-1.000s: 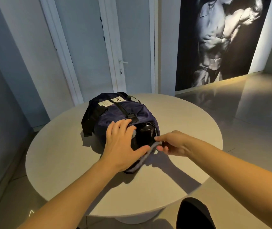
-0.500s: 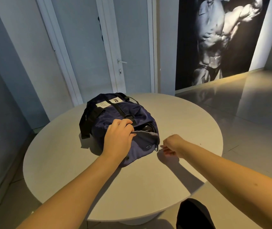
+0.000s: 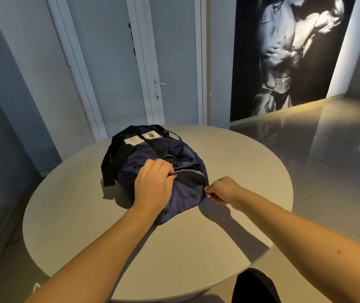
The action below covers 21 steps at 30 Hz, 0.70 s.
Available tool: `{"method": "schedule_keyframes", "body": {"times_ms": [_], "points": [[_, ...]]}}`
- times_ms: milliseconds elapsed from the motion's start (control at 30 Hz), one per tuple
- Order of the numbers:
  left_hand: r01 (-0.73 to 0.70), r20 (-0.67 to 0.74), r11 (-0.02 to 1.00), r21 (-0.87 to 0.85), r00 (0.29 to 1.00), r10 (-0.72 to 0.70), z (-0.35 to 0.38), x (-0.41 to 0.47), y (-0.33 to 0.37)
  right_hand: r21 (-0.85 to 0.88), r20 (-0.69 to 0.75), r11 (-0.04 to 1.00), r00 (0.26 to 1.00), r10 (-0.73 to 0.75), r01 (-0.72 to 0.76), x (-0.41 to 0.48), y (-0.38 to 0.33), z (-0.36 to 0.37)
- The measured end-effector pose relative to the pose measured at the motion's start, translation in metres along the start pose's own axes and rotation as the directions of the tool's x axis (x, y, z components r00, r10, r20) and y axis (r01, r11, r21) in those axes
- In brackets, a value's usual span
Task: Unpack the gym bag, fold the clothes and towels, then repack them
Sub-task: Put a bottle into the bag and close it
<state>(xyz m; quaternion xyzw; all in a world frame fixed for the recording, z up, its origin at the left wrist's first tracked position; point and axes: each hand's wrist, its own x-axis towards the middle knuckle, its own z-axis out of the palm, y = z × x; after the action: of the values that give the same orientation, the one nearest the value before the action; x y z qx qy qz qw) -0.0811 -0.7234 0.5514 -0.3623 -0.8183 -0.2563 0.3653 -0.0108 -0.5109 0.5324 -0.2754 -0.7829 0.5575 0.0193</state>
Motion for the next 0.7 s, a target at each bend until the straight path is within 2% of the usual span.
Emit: {"method": "schedule_keyframes", "body": {"times_ms": [100,200,300,367,433,500,600,700], "points": [[-0.022,0.001,1.000,0.002,1.000,0.022,-0.001,0.001,0.003,0.012,-0.051,0.980,0.979,-0.197,0.197,-0.013,-0.028,-0.015],[-0.027,0.009,1.000,0.000,1.000,0.027,-0.003,0.000,0.005,-0.179,-0.058,0.923,0.933,-0.355,0.340,-0.021,-0.055,-0.015],[0.056,0.033,0.997,-0.046,0.998,-0.055,-0.003,0.001,0.005,-0.399,0.018,0.799,0.875,-0.485,0.450,-0.027,-0.073,-0.001],[0.070,0.048,0.995,-0.077,0.997,-0.066,-0.002,0.001,0.003,-0.509,0.088,0.678,0.815,-0.572,0.530,-0.036,-0.080,0.009],[0.046,0.061,0.996,-0.080,0.997,-0.041,-0.001,0.003,0.000,-0.575,0.164,0.573,0.768,-0.620,0.585,-0.043,-0.083,0.015],[0.002,0.069,0.999,-0.042,0.998,0.001,0.000,0.006,-0.002,-0.589,0.217,0.519,0.740,-0.637,0.619,-0.048,-0.082,0.018],[-0.064,0.039,0.998,-0.010,0.997,0.064,0.000,0.011,-0.001,-0.522,0.234,0.549,0.728,-0.644,0.653,-0.054,-0.079,0.015],[-0.100,0.023,0.995,-0.007,0.995,0.100,0.002,0.012,0.003,-0.415,0.144,0.634,0.736,-0.662,0.652,-0.051,-0.070,0.008]]}}
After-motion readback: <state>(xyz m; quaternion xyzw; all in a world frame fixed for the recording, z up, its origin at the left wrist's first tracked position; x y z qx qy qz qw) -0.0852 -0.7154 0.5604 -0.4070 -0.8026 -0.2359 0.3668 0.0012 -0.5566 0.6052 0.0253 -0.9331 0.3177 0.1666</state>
